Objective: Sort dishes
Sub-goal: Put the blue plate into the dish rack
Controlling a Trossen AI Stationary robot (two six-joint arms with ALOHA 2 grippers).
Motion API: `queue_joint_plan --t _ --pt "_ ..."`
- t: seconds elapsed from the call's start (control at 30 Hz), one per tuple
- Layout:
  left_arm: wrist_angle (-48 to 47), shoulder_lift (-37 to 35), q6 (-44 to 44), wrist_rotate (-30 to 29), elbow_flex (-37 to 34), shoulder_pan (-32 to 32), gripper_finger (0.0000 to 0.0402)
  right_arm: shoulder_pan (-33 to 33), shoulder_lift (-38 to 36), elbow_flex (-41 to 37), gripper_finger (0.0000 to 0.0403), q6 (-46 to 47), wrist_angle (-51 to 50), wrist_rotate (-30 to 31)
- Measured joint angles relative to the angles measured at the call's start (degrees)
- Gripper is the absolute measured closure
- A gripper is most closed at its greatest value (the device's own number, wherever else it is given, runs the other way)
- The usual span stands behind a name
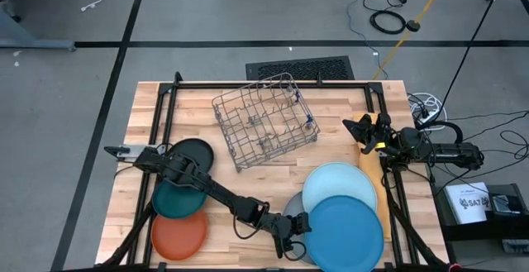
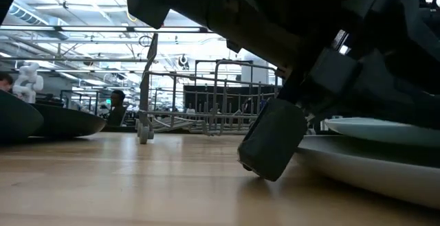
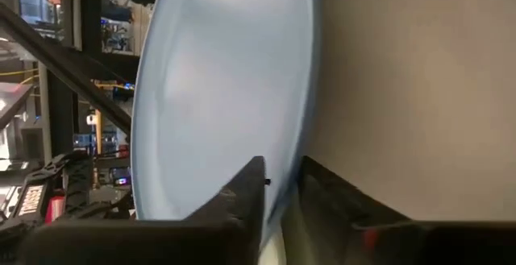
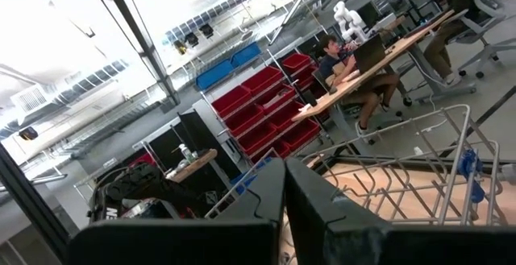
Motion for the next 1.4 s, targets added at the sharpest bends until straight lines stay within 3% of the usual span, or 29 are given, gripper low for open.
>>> queue_joint_plan --t 0.13,0.27,0.57,0.73,0.87,1.03,1.17,1.4 --pt "1.06 0.08 -1.55 -0.57 -0.05 0.0 0.039 0.0 0.0 0.0 0.0396 -0.02 -0.26 -0.02" --pt "1.48 0.2 -6.02 -2.05 0.35 0.01 0.0393 0.0 0.02 0.0 0.0396 -0.02 -1.13 -0.02" --pt "-2.96 -0.39 -6.28 -2.66 4.84 -1.11 0.0399 0.0 0.02 0.0 0.0396 -0.02 -1.53 -0.04" --pt "-6.97 -4.35 -14.41 -6.01 6.21 -1.82 0.04 0.0 0.04 0.0 0.0396 1.75 -0.77 -3.44" --pt "-9.61 -9.21 -20.19 -8.27 6.32 -2.23 0.04 0.0 0.04 -0.02 0.0396 1.72 8.16 -11.26" --pt "-17.47 -16.12 -26.83 -12.83 6.32 -2.54 0.0401 0.0 0.02 0.0 0.0396 -2.23 32.42 -24.07" --pt "-23.71 -22.36 -34.63 -15.91 6.32 -2.28 0.0401 0.0 -0.02 0.02 0.0396 -4.6 47.61 -30.39" --pt "-23.51 -30.88 -50.97 -17.97 6.32 1.65 0.0401 0.0 0.02 0.0 0.0396 -5.97 46.22 -32.52"
